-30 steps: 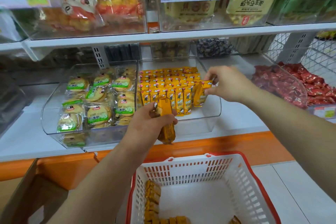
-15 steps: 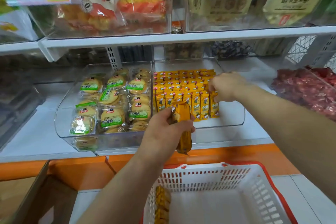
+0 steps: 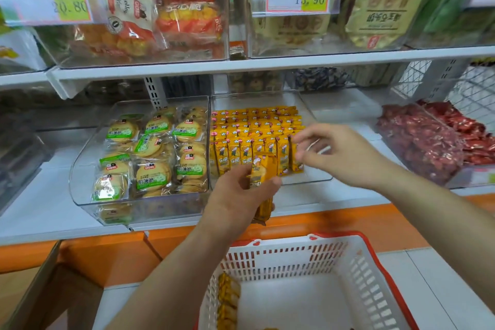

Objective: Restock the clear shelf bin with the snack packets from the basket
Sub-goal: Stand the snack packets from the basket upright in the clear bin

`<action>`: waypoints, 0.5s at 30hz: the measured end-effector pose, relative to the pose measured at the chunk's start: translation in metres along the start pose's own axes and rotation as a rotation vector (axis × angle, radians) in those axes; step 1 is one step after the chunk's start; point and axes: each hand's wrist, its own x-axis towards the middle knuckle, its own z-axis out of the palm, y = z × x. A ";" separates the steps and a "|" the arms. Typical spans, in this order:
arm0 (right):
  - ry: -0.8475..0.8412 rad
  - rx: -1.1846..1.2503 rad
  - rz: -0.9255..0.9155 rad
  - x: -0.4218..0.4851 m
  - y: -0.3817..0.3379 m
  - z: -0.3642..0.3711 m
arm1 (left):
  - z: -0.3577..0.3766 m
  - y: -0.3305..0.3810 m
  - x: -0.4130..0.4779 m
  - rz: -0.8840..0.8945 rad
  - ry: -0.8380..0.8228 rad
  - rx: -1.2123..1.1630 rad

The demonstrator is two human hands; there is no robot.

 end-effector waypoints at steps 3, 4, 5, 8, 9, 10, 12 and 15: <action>-0.079 0.301 0.061 -0.036 -0.010 0.022 | 0.014 -0.001 -0.006 0.043 -0.022 0.091; -0.097 0.336 0.077 -0.045 -0.011 0.027 | 0.020 -0.001 -0.008 0.069 -0.026 0.148; -0.105 0.354 0.084 -0.051 -0.012 0.031 | 0.024 -0.001 -0.010 0.097 -0.025 0.199; -0.042 0.409 0.107 -0.058 -0.013 0.024 | 0.033 -0.002 -0.014 0.149 -0.046 0.226; -0.021 0.423 0.121 -0.058 -0.011 0.021 | 0.035 -0.002 -0.015 0.140 -0.060 0.216; 0.002 0.450 0.147 -0.058 -0.009 0.018 | 0.036 -0.001 -0.015 0.123 -0.072 0.204; 0.046 0.573 0.233 -0.058 -0.002 0.012 | 0.035 -0.001 -0.014 0.099 -0.076 0.163; 0.021 0.708 0.298 -0.060 0.006 0.006 | 0.032 0.001 -0.012 0.080 -0.002 0.072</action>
